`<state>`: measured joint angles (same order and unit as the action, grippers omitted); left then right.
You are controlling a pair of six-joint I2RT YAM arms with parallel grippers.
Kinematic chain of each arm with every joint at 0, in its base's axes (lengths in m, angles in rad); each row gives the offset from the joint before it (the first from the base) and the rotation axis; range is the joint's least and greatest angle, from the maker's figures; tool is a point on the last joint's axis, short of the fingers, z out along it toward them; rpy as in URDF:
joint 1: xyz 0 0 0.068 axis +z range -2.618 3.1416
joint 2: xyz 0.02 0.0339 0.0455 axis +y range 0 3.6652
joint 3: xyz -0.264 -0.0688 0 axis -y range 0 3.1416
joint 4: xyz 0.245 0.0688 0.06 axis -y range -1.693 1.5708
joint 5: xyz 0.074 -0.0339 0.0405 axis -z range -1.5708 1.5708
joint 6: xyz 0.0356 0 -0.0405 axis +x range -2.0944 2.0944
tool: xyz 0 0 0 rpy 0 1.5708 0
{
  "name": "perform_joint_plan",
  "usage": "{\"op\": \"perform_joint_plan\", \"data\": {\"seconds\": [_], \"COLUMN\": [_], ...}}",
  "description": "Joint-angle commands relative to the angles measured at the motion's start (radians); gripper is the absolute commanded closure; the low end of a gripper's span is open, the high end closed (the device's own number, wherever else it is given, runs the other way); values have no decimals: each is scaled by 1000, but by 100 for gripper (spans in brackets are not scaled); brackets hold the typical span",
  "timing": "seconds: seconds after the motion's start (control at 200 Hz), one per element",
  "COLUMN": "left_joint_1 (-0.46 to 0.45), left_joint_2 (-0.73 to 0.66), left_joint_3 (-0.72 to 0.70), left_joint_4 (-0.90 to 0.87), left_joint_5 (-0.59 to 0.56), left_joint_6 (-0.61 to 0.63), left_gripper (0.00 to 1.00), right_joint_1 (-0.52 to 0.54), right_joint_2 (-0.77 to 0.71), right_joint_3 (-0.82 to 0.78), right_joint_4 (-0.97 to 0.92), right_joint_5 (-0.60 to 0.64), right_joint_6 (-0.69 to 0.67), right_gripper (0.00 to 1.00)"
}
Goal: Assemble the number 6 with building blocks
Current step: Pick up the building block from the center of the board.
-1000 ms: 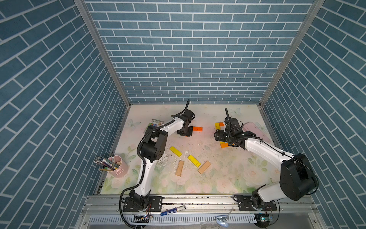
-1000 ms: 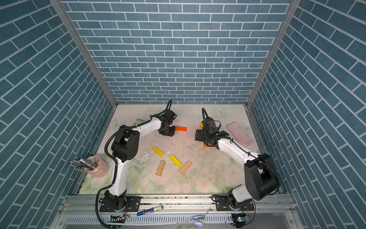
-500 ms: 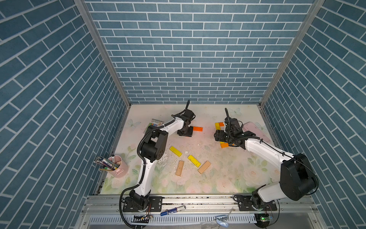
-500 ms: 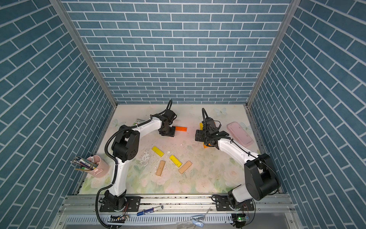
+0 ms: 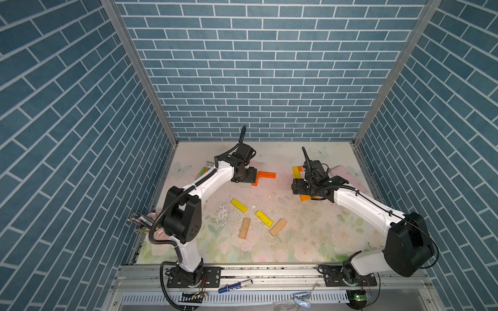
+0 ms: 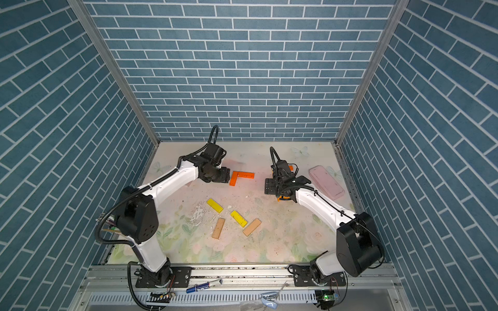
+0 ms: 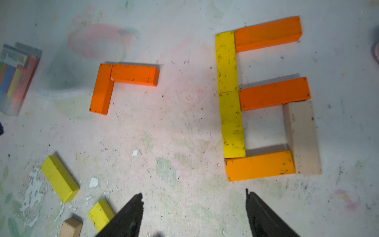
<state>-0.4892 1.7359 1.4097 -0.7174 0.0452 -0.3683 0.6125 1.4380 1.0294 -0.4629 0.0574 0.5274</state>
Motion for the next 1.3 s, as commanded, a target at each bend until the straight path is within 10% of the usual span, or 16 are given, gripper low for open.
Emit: {"op": "perform_joint_plan", "data": {"seconds": [0.0,0.26,0.86,1.055,1.295], "left_joint_1": [-2,-66,-144,-146,-144], "left_joint_2": [-85,-215,-23,53,53], "left_joint_3": [-147,-421,-400,-308,-254], "left_joint_4": [-11,104,177,121,68], "left_joint_5": [-26,-68,-231,-97,-28], "left_joint_6": [-83,-301,-722,-431,-46], "left_gripper": [28,34,40,78,80], "right_joint_1": [63,128,130,128,126], "right_joint_2": [-13,32,-46,-68,-56], "right_joint_3": [-49,-115,-164,-192,-197], "right_joint_4": [-51,22,48,64,76], "right_joint_5": [14,-48,-79,-60,-13], "right_joint_6": [16,4,-91,-107,-109], "right_gripper": [20,21,21,21,21]}}
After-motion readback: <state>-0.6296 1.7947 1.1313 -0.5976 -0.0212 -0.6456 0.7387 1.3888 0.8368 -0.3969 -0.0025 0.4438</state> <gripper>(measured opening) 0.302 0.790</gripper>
